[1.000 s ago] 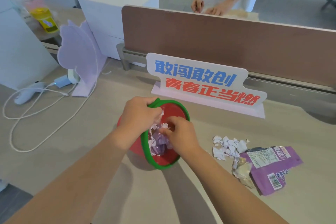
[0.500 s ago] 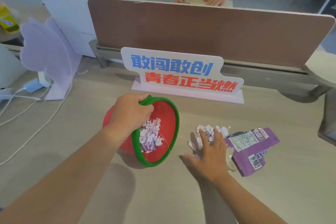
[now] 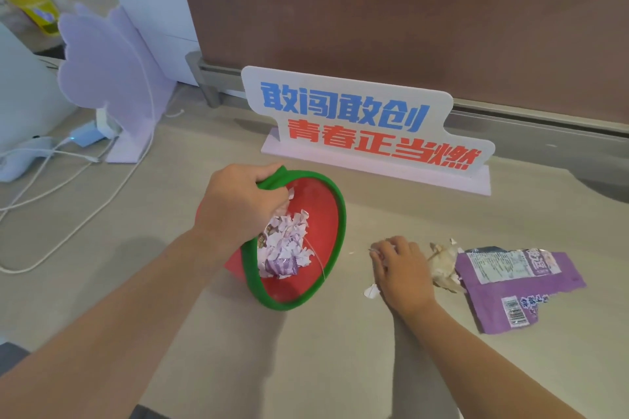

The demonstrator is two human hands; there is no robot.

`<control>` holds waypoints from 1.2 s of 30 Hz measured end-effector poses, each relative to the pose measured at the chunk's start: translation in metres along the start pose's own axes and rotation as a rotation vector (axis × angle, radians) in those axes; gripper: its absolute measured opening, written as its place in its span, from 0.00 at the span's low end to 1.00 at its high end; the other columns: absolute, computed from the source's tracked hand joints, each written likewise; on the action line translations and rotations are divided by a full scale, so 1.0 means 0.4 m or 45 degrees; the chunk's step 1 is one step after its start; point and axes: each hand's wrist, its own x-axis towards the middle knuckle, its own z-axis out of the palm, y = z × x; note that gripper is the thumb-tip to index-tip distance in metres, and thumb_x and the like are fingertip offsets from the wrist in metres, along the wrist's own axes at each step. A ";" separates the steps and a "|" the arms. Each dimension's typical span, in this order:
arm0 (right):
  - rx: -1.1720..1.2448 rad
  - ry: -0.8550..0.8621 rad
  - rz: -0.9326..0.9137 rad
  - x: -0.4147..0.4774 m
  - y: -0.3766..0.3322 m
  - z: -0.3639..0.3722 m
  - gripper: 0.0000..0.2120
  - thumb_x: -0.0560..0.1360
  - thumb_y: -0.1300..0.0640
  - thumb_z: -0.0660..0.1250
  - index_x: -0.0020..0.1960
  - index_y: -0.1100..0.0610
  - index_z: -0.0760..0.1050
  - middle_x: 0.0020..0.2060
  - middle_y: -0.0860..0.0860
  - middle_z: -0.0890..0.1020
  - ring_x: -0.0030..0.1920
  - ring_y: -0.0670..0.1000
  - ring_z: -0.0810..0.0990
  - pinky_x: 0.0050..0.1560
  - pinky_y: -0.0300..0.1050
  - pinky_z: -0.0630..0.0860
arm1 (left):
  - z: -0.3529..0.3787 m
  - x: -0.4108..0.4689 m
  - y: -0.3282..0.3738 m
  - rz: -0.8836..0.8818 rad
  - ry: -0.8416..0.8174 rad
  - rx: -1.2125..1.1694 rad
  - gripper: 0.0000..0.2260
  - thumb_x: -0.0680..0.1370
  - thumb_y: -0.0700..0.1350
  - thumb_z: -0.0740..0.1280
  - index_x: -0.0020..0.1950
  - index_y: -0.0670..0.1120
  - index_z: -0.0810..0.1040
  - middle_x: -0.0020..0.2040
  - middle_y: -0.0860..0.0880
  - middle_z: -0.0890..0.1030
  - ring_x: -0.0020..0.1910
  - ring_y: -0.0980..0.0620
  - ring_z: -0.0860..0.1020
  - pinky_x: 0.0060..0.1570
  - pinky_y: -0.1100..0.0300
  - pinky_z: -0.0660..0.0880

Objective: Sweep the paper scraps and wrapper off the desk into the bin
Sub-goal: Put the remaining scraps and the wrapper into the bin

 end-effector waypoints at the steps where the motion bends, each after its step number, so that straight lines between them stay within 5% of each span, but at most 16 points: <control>1: -0.034 -0.066 -0.064 -0.001 0.003 0.003 0.06 0.66 0.59 0.70 0.43 0.53 0.76 0.36 0.51 0.78 0.32 0.54 0.75 0.30 0.43 0.68 | 0.001 0.000 0.000 -0.009 0.002 0.002 0.14 0.68 0.48 0.71 0.52 0.58 0.82 0.34 0.59 0.83 0.40 0.56 0.81 0.46 0.61 0.76; 3: -0.145 -0.344 -0.080 0.004 -0.003 -0.008 0.17 0.58 0.61 0.75 0.44 0.53 0.74 0.36 0.50 0.76 0.31 0.53 0.74 0.28 0.43 0.61 | 0.004 0.000 -0.001 -0.018 -0.004 -0.007 0.13 0.67 0.48 0.70 0.50 0.60 0.81 0.33 0.58 0.83 0.39 0.55 0.82 0.46 0.58 0.78; 6: -0.050 -0.542 0.115 0.041 -0.022 -0.038 0.17 0.67 0.65 0.67 0.53 0.57 0.69 0.48 0.54 0.74 0.44 0.57 0.76 0.36 0.46 0.64 | 0.004 -0.003 0.001 -0.060 0.001 -0.032 0.15 0.66 0.47 0.70 0.50 0.62 0.80 0.33 0.59 0.84 0.39 0.55 0.82 0.47 0.55 0.79; 10: 0.506 -0.250 0.353 0.080 -0.135 -0.113 0.05 0.75 0.63 0.59 0.42 0.56 0.67 0.40 0.53 0.73 0.41 0.58 0.74 0.37 0.49 0.66 | -0.009 -0.005 0.001 -0.098 0.010 -0.063 0.17 0.67 0.47 0.71 0.54 0.60 0.80 0.36 0.64 0.82 0.40 0.59 0.81 0.47 0.62 0.76; 14: 0.846 -0.163 0.089 0.117 -0.342 -0.177 0.08 0.78 0.53 0.58 0.42 0.54 0.70 0.40 0.51 0.76 0.40 0.51 0.72 0.39 0.41 0.63 | -0.020 -0.004 -0.004 -0.078 0.034 -0.057 0.18 0.67 0.45 0.70 0.57 0.54 0.80 0.46 0.58 0.84 0.42 0.61 0.80 0.47 0.66 0.73; 17: 0.611 -0.303 -0.164 0.140 -0.429 -0.171 0.19 0.73 0.43 0.53 0.47 0.57 0.72 0.46 0.56 0.77 0.47 0.59 0.73 0.47 0.50 0.67 | -0.030 -0.007 -0.005 -0.053 0.053 -0.061 0.18 0.68 0.43 0.70 0.57 0.51 0.81 0.47 0.55 0.85 0.42 0.61 0.79 0.45 0.71 0.70; 19: 0.477 -0.399 -0.194 0.148 -0.451 -0.170 0.23 0.68 0.41 0.51 0.50 0.57 0.71 0.52 0.56 0.76 0.56 0.60 0.69 0.56 0.54 0.64 | -0.040 -0.009 -0.007 -0.057 0.052 -0.100 0.16 0.68 0.42 0.70 0.55 0.52 0.82 0.38 0.61 0.84 0.34 0.65 0.78 0.37 0.76 0.69; 22: 0.624 -0.395 -0.195 0.147 -0.464 -0.187 0.14 0.71 0.47 0.60 0.51 0.55 0.73 0.57 0.54 0.77 0.66 0.60 0.64 0.67 0.55 0.57 | -0.057 -0.013 -0.010 -0.044 0.051 -0.149 0.13 0.69 0.40 0.70 0.49 0.54 0.84 0.25 0.64 0.77 0.27 0.67 0.76 0.30 0.79 0.67; 25: 0.691 -0.176 -0.157 0.147 -0.447 -0.211 0.14 0.68 0.45 0.67 0.47 0.54 0.77 0.45 0.52 0.82 0.50 0.56 0.75 0.54 0.51 0.71 | -0.069 -0.010 -0.014 -0.024 0.048 -0.147 0.09 0.68 0.40 0.69 0.38 0.55 0.83 0.30 0.51 0.81 0.30 0.55 0.75 0.33 0.72 0.70; 27: 0.777 -0.125 -0.075 0.147 -0.419 -0.223 0.09 0.69 0.51 0.70 0.43 0.56 0.78 0.38 0.50 0.80 0.41 0.51 0.74 0.44 0.41 0.68 | -0.075 -0.007 -0.016 -0.010 0.047 -0.149 0.12 0.67 0.40 0.69 0.35 0.60 0.81 0.32 0.47 0.82 0.31 0.53 0.73 0.32 0.70 0.70; 29: 0.843 -0.047 0.030 0.139 -0.370 -0.227 0.04 0.71 0.57 0.70 0.39 0.57 0.78 0.35 0.49 0.80 0.37 0.47 0.74 0.39 0.31 0.65 | -0.081 -0.007 -0.017 -0.017 0.034 -0.165 0.13 0.68 0.41 0.69 0.42 0.60 0.83 0.35 0.47 0.84 0.32 0.53 0.75 0.32 0.70 0.70; 31: 0.866 0.048 0.254 0.127 -0.297 -0.213 0.04 0.72 0.60 0.68 0.39 0.57 0.79 0.35 0.49 0.80 0.36 0.48 0.75 0.37 0.33 0.64 | -0.085 -0.008 -0.013 -0.011 0.015 -0.177 0.15 0.68 0.41 0.69 0.35 0.64 0.81 0.37 0.46 0.85 0.33 0.53 0.77 0.34 0.66 0.73; 33: 0.748 0.007 0.469 0.116 -0.220 -0.180 0.05 0.74 0.62 0.65 0.40 0.58 0.78 0.36 0.50 0.79 0.39 0.51 0.77 0.39 0.37 0.64 | -0.091 -0.007 -0.012 0.001 0.024 -0.171 0.19 0.68 0.41 0.68 0.26 0.65 0.76 0.39 0.44 0.85 0.31 0.54 0.76 0.36 0.59 0.74; 36: 0.507 -0.321 0.532 0.094 -0.144 -0.117 0.04 0.74 0.61 0.64 0.44 0.59 0.78 0.38 0.51 0.78 0.42 0.55 0.79 0.39 0.40 0.67 | -0.091 0.001 -0.018 -0.019 0.033 -0.180 0.16 0.68 0.42 0.68 0.26 0.62 0.76 0.36 0.45 0.84 0.32 0.55 0.75 0.41 0.56 0.75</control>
